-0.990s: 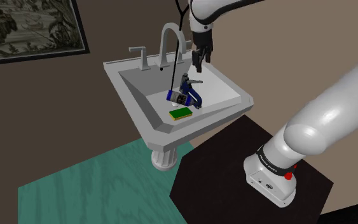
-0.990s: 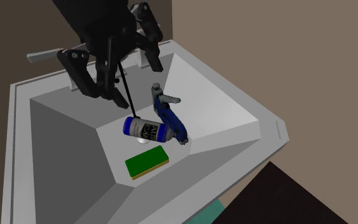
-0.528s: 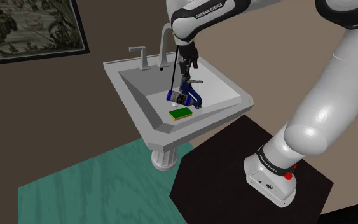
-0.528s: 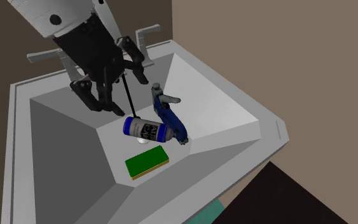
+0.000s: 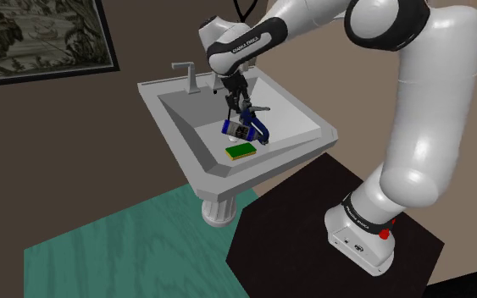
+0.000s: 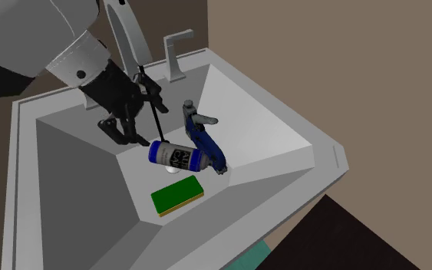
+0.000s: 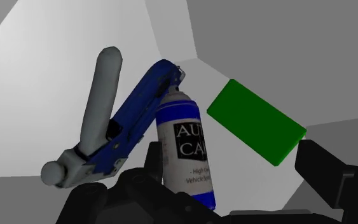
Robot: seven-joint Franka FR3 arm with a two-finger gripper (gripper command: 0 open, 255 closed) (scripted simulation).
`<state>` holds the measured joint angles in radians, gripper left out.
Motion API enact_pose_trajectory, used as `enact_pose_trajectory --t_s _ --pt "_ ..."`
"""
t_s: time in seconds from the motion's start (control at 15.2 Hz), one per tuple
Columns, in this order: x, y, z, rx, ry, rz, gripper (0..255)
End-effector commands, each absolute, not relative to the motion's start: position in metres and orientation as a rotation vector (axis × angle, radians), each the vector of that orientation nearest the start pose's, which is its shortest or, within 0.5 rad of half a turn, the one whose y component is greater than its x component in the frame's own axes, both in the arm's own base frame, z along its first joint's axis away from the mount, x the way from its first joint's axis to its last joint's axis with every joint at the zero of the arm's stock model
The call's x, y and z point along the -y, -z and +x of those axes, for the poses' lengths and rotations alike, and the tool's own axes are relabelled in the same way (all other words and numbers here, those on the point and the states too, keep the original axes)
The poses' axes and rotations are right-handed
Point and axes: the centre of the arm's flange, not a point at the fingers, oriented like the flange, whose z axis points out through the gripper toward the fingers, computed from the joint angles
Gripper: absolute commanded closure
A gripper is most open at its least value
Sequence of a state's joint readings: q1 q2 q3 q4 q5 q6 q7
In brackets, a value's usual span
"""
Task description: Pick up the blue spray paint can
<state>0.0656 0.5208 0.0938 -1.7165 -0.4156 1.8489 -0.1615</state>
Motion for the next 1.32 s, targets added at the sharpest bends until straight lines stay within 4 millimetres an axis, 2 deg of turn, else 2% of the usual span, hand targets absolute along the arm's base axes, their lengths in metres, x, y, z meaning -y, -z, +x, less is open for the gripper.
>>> enact_pose_trajectory --t_s 0.0,0.66,1.12,1.25 --pt "-0.068 -0.241 0.641 0.905 -0.690 -3.293 0" --pt "-0.082 -0.120 0.715 1.125 -0.864 -3.289 0" --pt "-0.082 -0.083 0.715 1.125 -0.864 -3.289 0" --pt "-0.082 -0.080 0.715 1.125 -0.864 -3.289 0"
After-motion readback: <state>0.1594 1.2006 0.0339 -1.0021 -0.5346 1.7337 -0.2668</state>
